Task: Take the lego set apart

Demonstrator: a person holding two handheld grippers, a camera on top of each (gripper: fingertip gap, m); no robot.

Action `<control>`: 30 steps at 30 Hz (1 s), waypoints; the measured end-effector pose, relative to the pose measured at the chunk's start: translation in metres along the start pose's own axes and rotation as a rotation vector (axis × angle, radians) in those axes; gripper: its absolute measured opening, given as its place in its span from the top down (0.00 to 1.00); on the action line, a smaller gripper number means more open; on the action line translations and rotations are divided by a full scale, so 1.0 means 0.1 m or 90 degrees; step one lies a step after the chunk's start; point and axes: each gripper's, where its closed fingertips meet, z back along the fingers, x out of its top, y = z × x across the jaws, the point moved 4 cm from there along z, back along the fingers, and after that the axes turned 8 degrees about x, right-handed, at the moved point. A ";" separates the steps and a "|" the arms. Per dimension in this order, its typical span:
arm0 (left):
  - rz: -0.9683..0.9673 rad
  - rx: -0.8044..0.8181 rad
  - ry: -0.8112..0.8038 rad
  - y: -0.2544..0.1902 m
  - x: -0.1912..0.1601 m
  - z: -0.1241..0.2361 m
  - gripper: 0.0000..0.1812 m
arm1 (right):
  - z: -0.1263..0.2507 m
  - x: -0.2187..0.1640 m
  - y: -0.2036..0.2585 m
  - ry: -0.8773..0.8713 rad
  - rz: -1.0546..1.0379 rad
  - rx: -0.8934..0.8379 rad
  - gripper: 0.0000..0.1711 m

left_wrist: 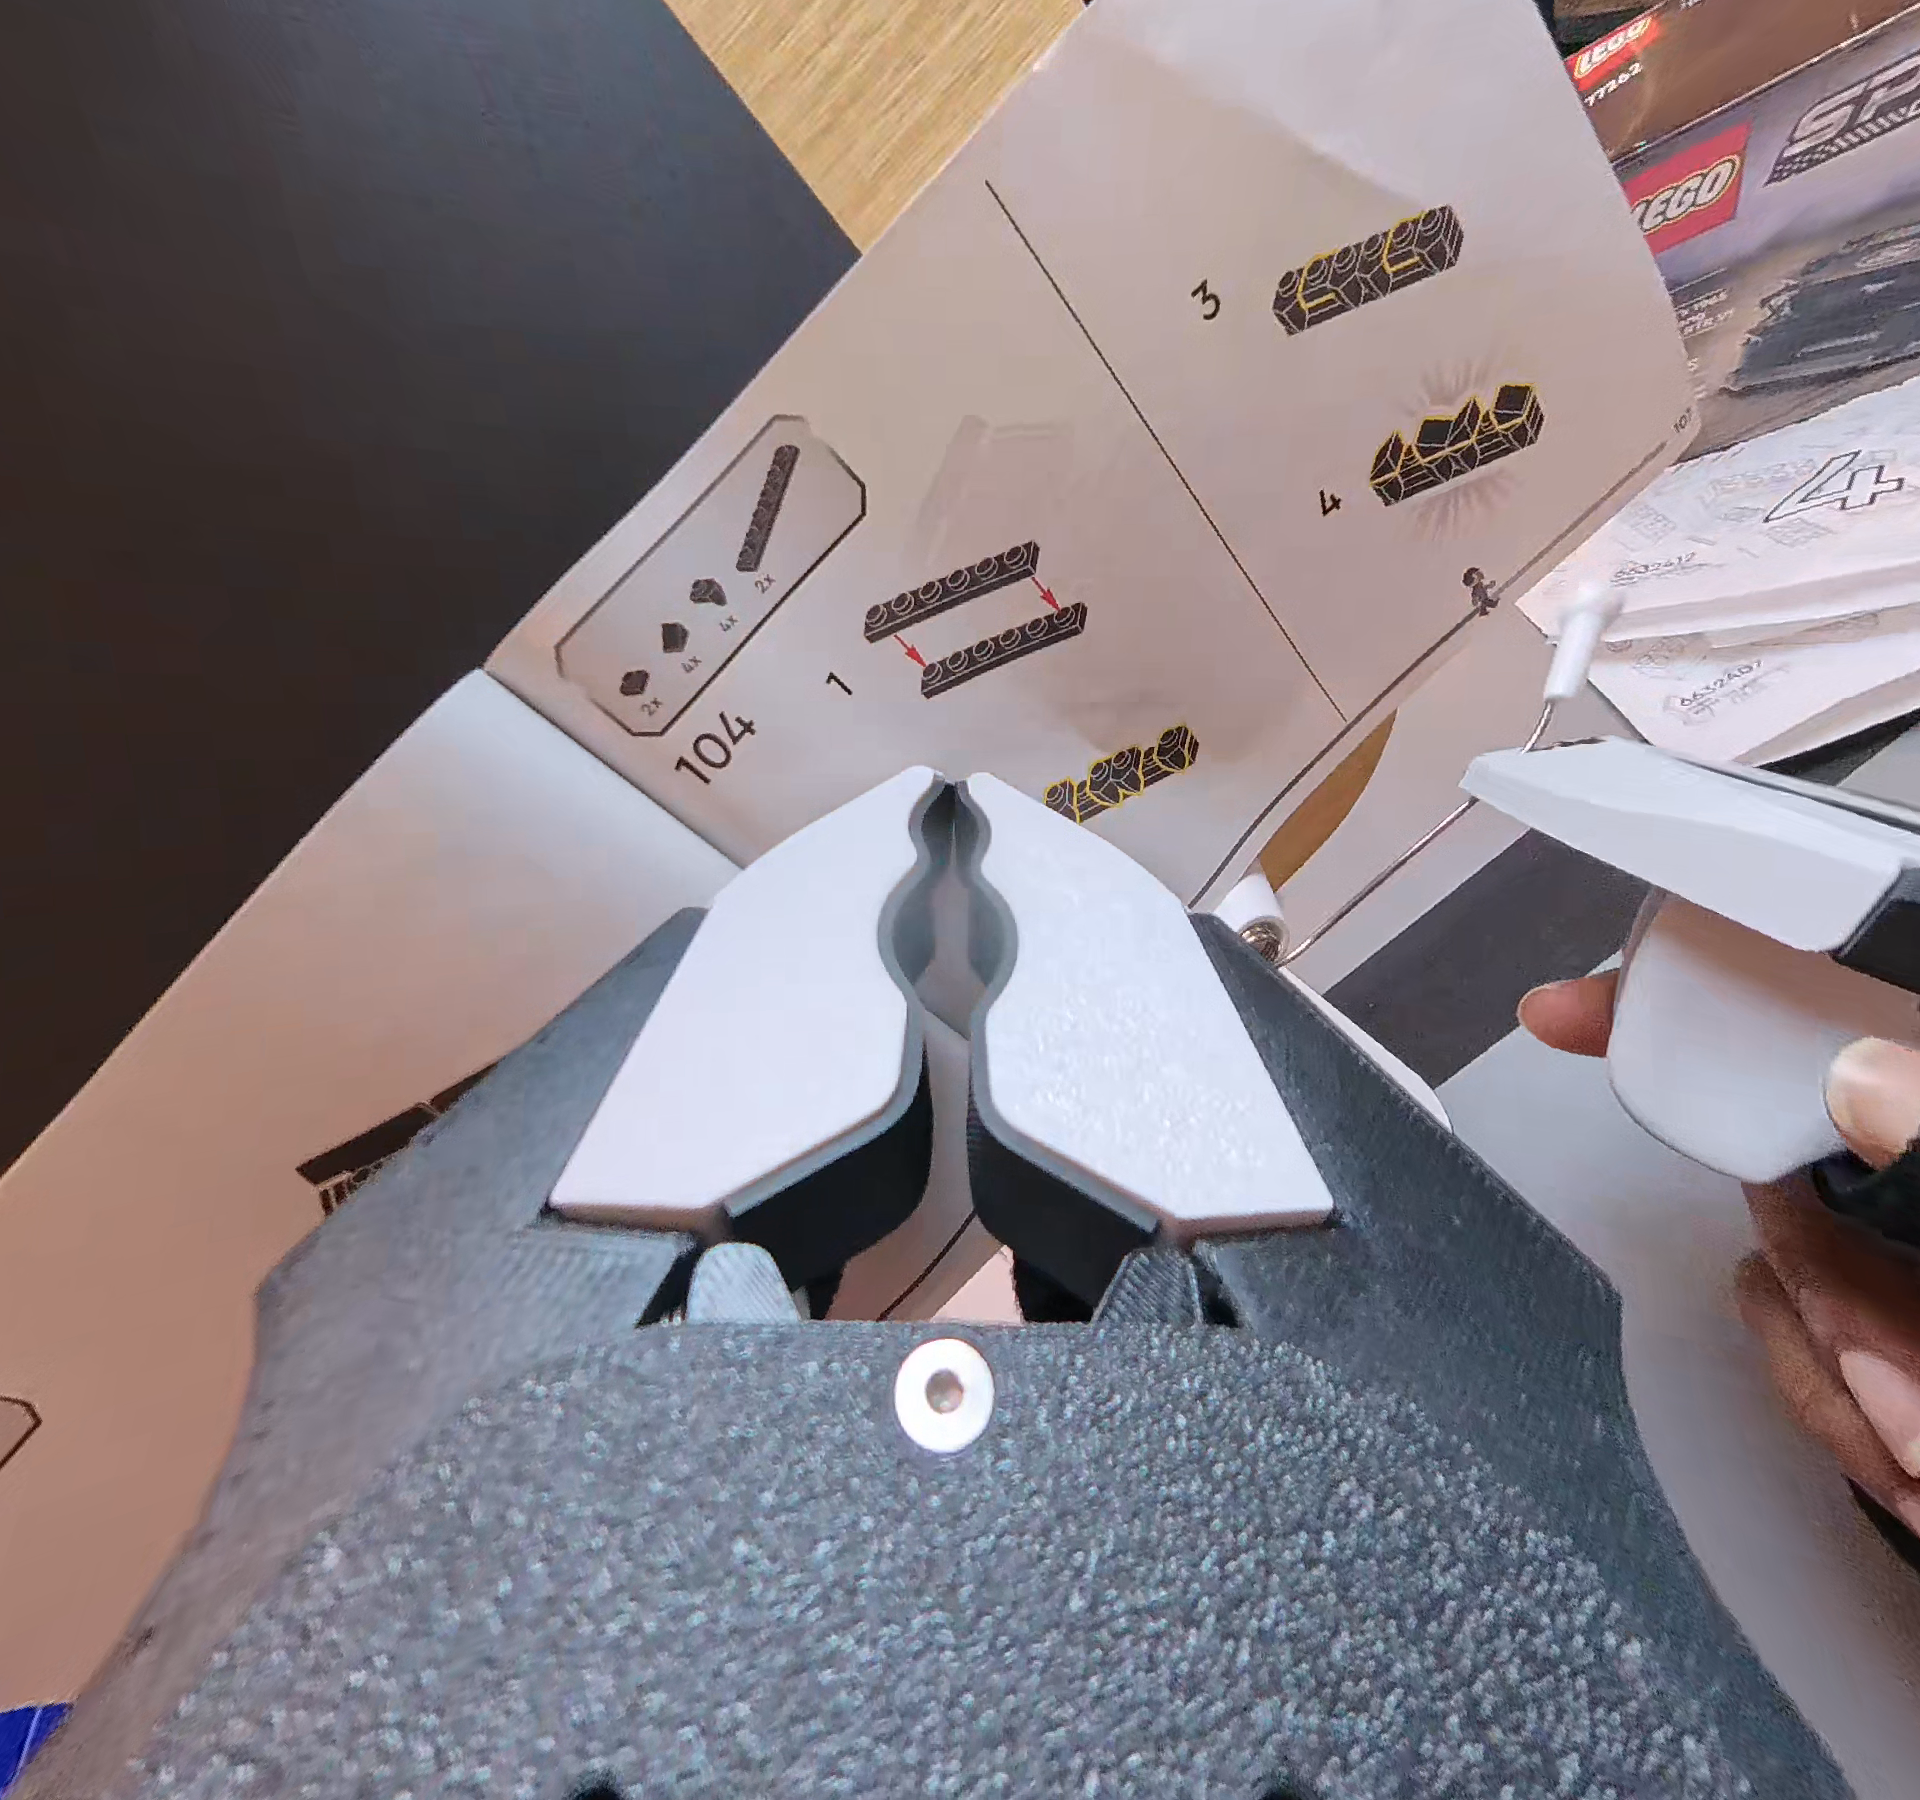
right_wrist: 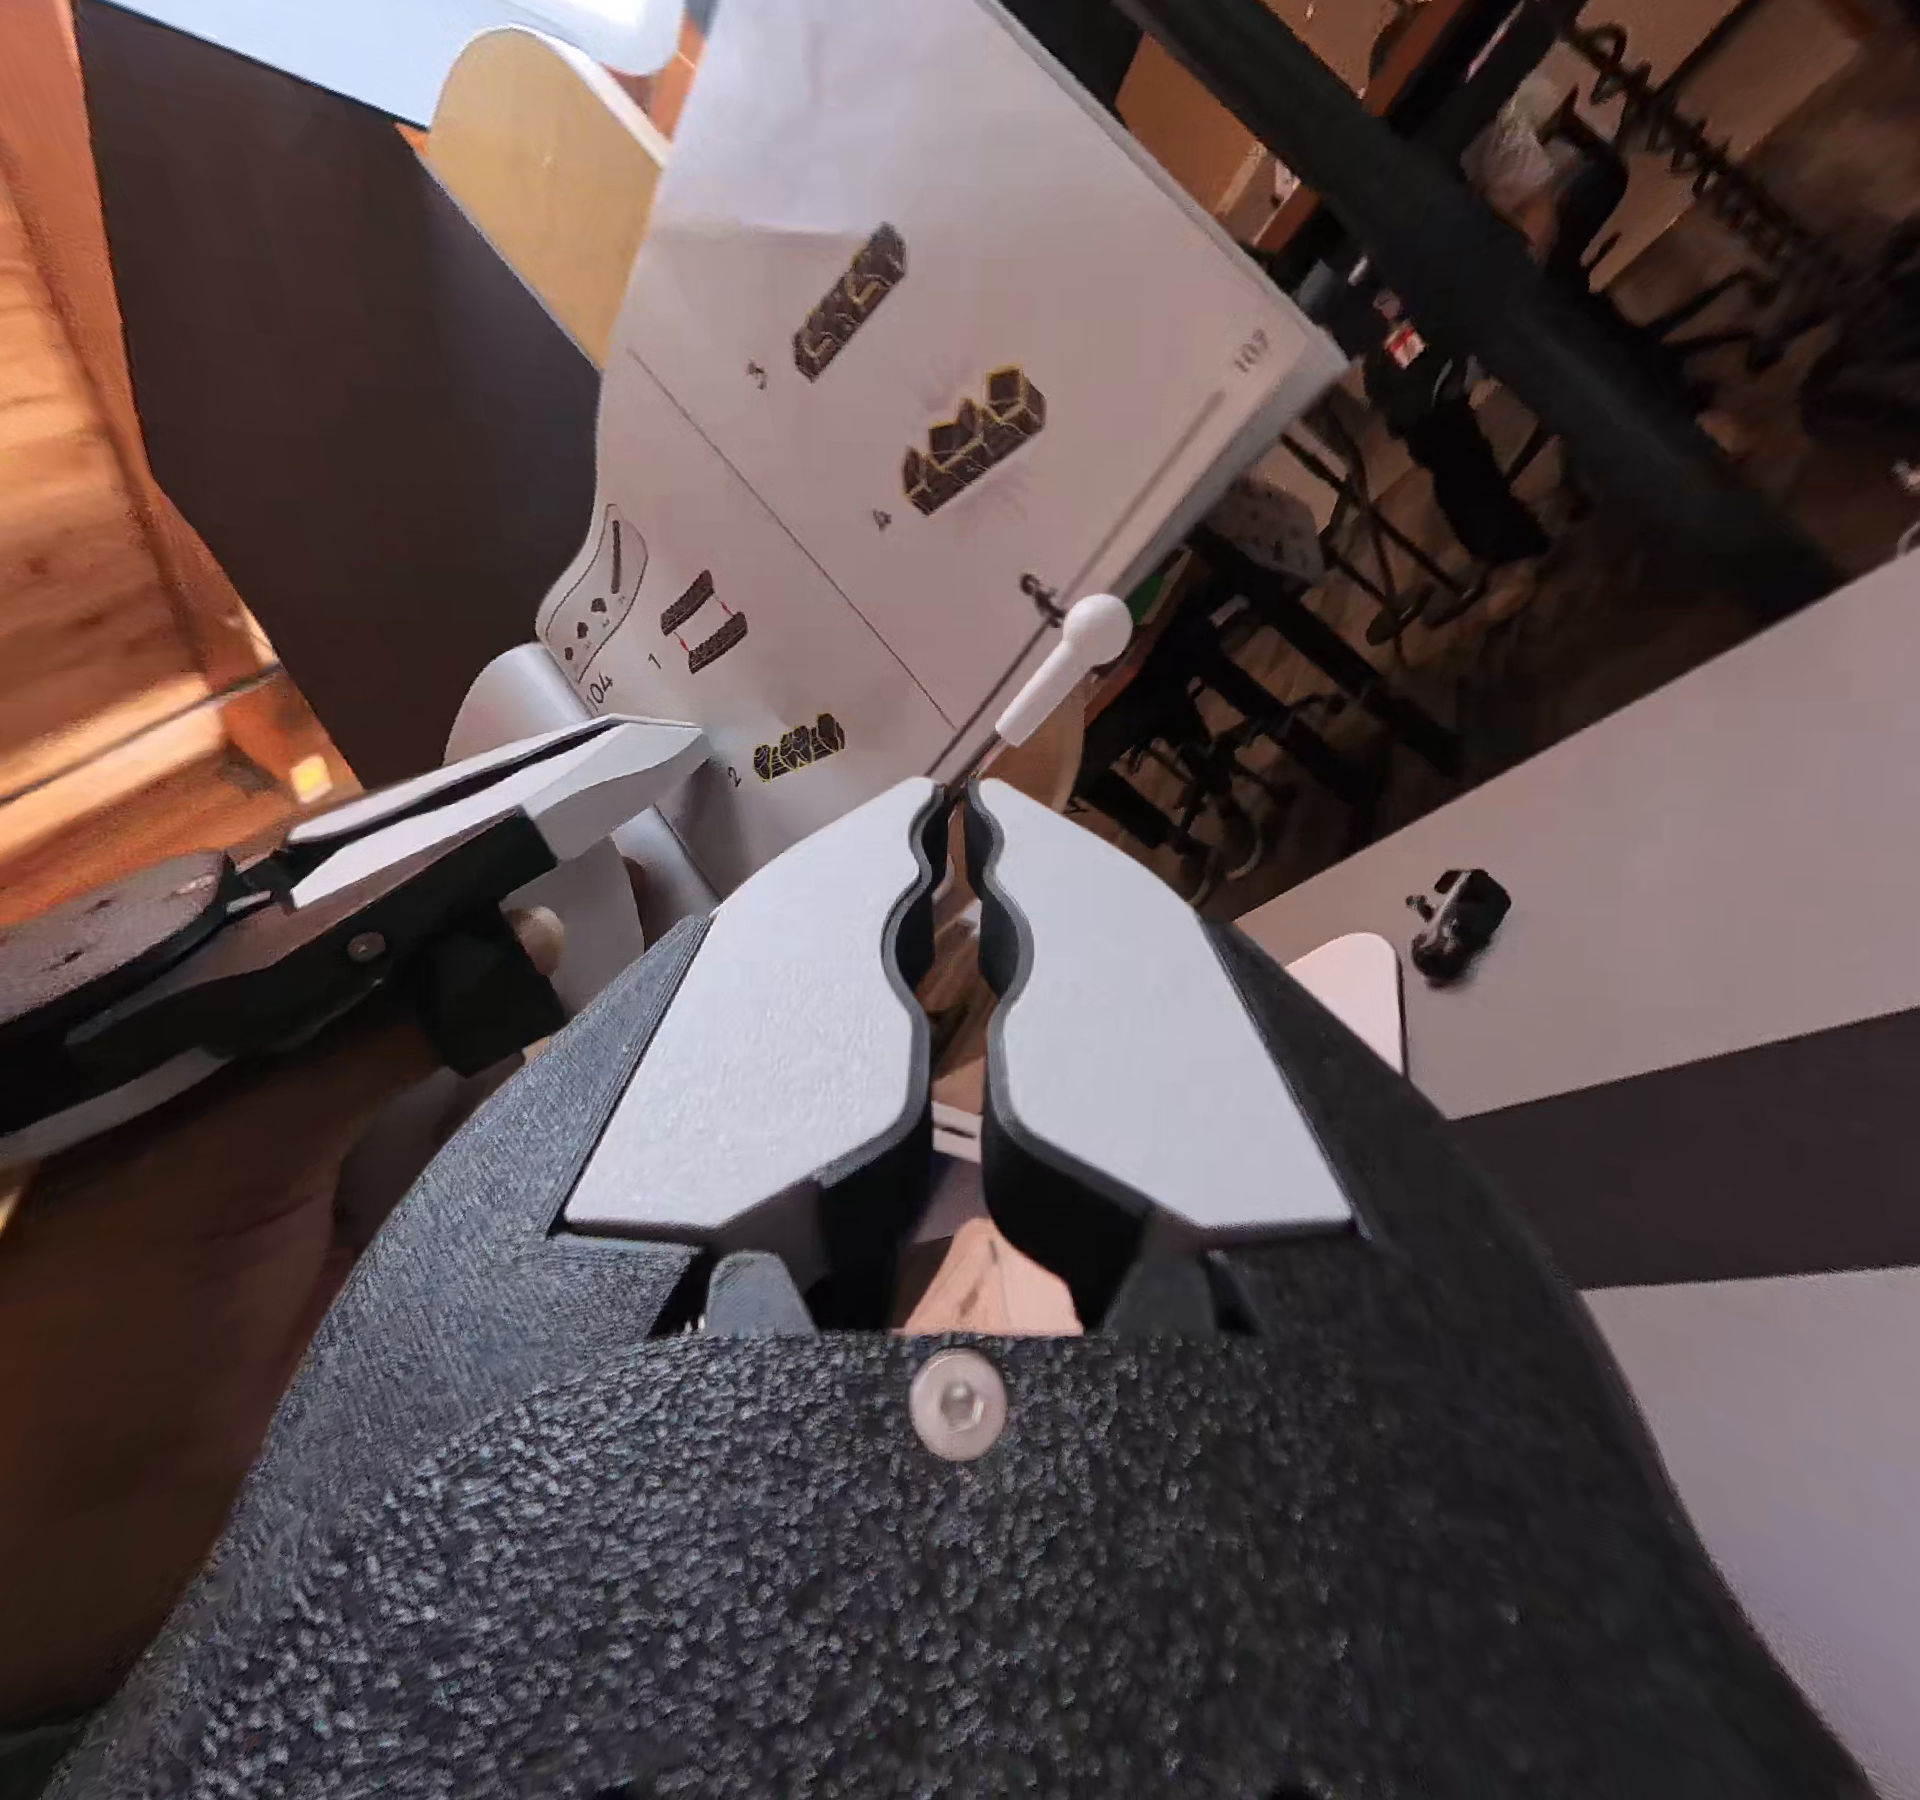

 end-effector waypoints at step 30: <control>0.254 -0.341 -0.086 -0.63 -1.30 1.90 0.76 | 1.00 -0.43 1.06 0.504 0.638 0.181 0.81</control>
